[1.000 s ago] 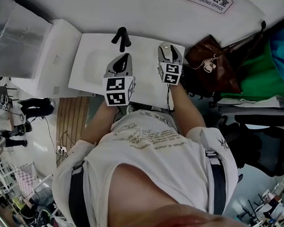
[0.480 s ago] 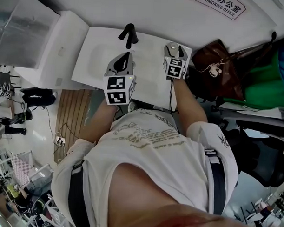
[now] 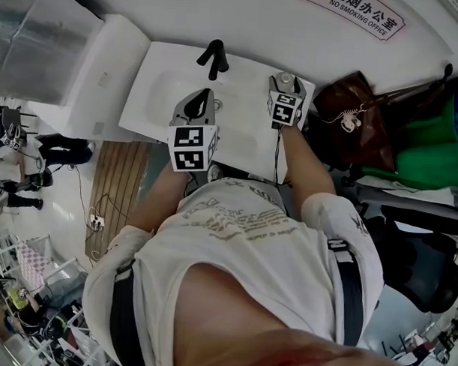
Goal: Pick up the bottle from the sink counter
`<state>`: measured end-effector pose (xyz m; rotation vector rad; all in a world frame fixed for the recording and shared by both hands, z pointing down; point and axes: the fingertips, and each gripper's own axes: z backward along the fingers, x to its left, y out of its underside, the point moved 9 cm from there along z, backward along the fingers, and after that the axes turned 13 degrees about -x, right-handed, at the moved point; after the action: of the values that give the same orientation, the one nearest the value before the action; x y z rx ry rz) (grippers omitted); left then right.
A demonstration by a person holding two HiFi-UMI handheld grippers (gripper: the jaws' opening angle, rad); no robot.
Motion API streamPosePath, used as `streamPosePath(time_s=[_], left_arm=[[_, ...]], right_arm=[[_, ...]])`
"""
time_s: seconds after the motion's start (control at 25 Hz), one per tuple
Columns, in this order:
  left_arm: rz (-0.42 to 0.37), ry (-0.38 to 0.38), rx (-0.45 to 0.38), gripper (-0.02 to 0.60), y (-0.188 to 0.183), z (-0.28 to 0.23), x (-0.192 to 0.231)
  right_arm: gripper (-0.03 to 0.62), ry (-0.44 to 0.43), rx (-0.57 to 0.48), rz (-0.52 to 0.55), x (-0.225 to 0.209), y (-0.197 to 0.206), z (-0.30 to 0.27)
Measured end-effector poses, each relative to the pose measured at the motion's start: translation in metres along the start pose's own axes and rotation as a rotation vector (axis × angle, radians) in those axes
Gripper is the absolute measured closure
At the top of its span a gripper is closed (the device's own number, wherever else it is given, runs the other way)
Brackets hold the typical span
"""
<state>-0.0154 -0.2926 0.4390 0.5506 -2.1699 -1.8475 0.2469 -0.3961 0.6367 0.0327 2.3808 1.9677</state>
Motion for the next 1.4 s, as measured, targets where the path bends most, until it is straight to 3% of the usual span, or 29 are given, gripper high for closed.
streamPosePath(time_s=[0.68,0.96,1.4], left_arm=[[0.005,-0.04,0.014,0.56,0.004,0.0,0.011],[0.01,-0.033,0.009,0.56,0.003,-0.003,0.015],[0.024,0.019,-0.024,0.56,-0.003,-0.011,0.011]], right_arm=[[0.286,0.041,0.016,0.024,0.001,0.015,-0.02],[0.278,-0.013,0.106,0.001,-0.001,0.011,-0.022],[0.278,-0.057,0.033,-0.021,0.004,-0.041,-0.009]])
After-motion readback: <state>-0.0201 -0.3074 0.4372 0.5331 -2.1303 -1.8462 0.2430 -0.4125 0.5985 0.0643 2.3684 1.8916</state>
